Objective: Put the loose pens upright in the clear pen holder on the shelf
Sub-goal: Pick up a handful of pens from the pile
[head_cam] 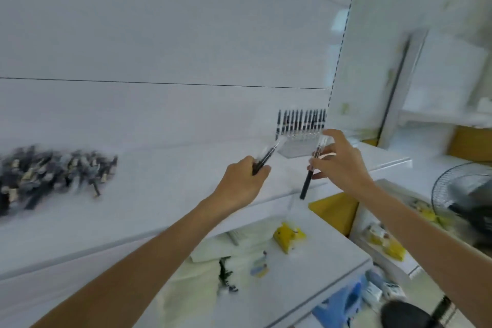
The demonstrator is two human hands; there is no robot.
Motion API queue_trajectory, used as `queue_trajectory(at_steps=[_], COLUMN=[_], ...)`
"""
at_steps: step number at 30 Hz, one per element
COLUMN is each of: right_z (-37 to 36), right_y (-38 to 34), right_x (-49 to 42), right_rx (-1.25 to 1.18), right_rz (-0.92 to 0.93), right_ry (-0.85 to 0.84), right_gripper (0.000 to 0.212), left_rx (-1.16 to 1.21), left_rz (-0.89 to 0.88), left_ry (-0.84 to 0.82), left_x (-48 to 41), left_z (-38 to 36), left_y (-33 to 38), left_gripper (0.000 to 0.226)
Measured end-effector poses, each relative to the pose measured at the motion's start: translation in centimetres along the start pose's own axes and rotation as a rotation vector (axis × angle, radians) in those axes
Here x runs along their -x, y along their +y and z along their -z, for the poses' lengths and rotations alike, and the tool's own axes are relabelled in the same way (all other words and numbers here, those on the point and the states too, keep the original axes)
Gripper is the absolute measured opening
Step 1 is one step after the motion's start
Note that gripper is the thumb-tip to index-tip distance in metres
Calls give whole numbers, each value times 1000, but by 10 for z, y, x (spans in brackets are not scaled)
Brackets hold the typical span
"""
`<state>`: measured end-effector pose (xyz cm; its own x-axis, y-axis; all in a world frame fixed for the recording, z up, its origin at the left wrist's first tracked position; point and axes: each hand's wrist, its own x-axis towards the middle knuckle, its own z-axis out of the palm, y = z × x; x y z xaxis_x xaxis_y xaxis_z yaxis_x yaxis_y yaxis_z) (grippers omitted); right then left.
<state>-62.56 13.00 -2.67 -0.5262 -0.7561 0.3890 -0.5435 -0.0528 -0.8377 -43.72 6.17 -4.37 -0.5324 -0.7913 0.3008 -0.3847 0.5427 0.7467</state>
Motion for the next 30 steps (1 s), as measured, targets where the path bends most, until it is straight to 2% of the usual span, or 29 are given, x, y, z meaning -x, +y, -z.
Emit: queue_trajectory(at_steps=[6, 10, 19, 25, 30], right_z=[92, 116, 142, 157, 144], right_y=[50, 78, 125, 111, 127], right_x=[-6, -21, -121, -214, -260], right_rx=[12, -20, -34, -63, -61], right_rz=[-64, -71, -68, 60, 179], right_ry=[69, 96, 142, 121, 113], right_gripper=[59, 59, 59, 57, 56], left_rx=[109, 161, -13, -34, 64], left_rz=[5, 36, -62, -92, 28], left_ry=[-127, -172, -129, -160, -129], left_x=[-31, -59, -150, -211, -244], left_z=[-83, -113, -126, -144, -168], left_y=[41, 56, 65, 85, 89], left_gripper=[29, 18, 27, 23, 22])
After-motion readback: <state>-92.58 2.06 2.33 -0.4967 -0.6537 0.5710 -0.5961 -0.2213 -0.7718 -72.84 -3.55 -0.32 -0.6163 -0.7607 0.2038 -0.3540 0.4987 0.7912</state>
